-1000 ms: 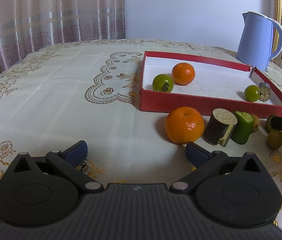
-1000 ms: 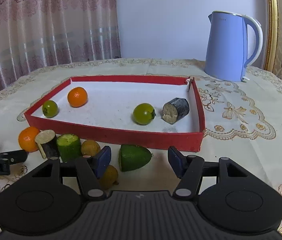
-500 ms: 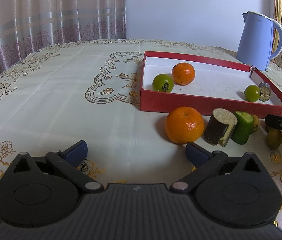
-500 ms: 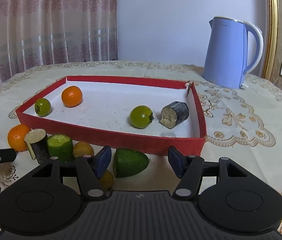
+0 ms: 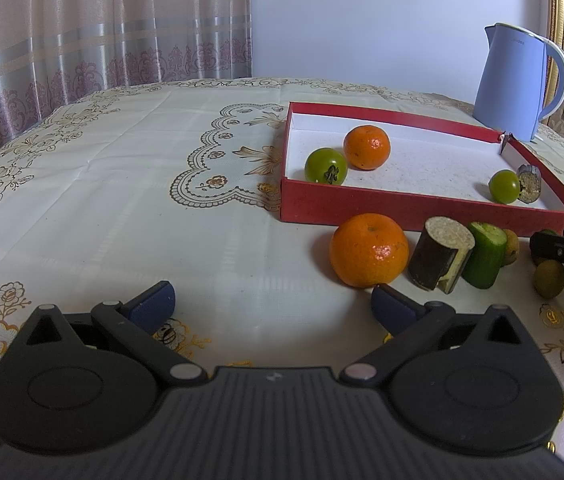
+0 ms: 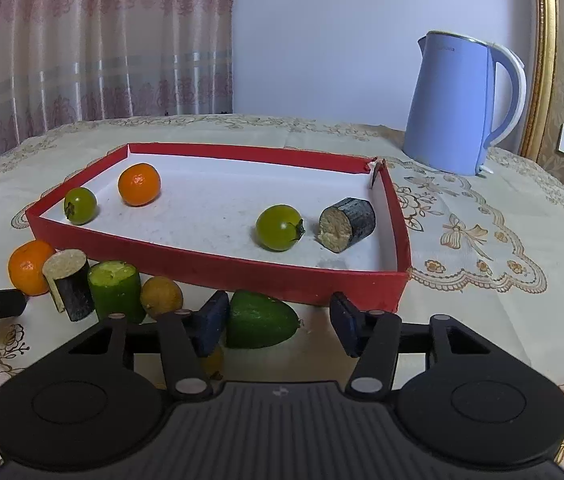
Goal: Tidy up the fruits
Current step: 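Move the right gripper to the dark green lime and close on it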
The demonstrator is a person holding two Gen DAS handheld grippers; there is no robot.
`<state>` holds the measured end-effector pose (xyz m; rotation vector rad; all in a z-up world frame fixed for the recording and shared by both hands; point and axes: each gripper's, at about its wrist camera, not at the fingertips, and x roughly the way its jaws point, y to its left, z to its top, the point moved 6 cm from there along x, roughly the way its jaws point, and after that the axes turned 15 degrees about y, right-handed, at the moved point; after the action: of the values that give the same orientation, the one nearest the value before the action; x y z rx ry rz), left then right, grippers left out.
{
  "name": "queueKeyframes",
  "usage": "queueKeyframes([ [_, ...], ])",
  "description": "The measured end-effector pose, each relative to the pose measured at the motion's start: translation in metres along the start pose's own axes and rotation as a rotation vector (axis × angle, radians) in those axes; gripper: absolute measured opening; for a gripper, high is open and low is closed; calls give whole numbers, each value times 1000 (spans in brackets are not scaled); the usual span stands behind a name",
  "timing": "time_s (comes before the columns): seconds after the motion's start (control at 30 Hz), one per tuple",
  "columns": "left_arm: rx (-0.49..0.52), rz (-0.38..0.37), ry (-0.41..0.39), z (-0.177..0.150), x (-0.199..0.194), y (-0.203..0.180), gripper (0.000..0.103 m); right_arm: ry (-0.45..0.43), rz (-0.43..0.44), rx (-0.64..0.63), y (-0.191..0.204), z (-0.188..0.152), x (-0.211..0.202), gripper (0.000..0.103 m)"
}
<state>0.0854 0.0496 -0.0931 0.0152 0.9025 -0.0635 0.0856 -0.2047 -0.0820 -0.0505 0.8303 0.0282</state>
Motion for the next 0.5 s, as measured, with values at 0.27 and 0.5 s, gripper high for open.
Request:
queueKeyframes([
  [0.27, 0, 0, 0, 0, 0, 0, 103, 2, 4, 2, 0, 0, 0, 52],
  [0.5, 0, 0, 0, 0, 0, 0, 103, -1, 9, -8, 3, 0, -3, 38],
])
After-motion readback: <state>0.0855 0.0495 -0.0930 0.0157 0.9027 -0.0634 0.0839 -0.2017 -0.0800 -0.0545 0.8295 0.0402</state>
